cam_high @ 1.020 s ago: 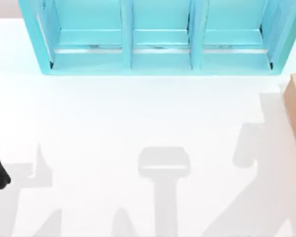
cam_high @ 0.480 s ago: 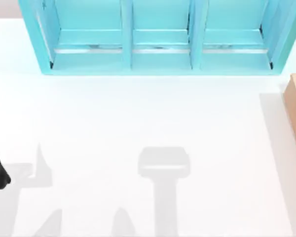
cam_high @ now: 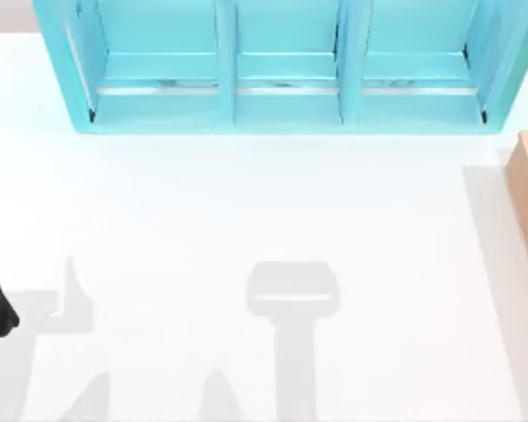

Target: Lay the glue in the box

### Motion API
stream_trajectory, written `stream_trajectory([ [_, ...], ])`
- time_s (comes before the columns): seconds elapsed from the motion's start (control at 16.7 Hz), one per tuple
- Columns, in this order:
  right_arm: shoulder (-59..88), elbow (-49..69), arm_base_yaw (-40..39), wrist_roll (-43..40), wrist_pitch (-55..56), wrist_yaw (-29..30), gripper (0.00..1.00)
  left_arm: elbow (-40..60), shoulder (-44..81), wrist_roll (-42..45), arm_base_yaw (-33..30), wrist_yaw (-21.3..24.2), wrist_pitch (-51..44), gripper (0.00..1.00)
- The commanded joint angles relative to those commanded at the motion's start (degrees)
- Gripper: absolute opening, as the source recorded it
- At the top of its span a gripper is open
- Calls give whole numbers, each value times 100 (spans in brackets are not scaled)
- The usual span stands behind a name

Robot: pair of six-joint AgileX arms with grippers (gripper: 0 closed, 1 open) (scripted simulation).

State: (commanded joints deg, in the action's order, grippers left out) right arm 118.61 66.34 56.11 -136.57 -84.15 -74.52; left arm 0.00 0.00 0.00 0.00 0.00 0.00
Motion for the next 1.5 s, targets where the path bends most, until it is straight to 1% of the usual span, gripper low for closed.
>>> stream_trajectory([
  [0.18,-77,-17,-90,132,199,20,0,0,0,0,0,0,0,100],
  [0.3,-213,-46,-186,393,629,-3,0,0,0,0,0,0,0,100],
  [0.42,-361,-132,-301,813,1285,-37,0,0,0,0,0,0,0,100],
  [0.54,-485,-310,-439,1417,2072,-91,0,0,0,0,0,0,0,100],
  [0.84,-767,-945,-779,3314,4096,-337,0,0,0,0,0,0,0,100],
  [0.96,-831,-1208,-919,4079,4781,-383,0,0,0,0,0,0,0,100],
  [1.08,-860,-1444,-1028,4664,5318,-394,0,0,0,0,0,0,0,100],
  [1.26,-886,-1633,-1114,5109,5740,-461,0,0,0,0,0,0,0,100],
  [1.5,-884,-1648,-1123,5139,5768,-475,0,0,0,0,0,0,0,100],
])
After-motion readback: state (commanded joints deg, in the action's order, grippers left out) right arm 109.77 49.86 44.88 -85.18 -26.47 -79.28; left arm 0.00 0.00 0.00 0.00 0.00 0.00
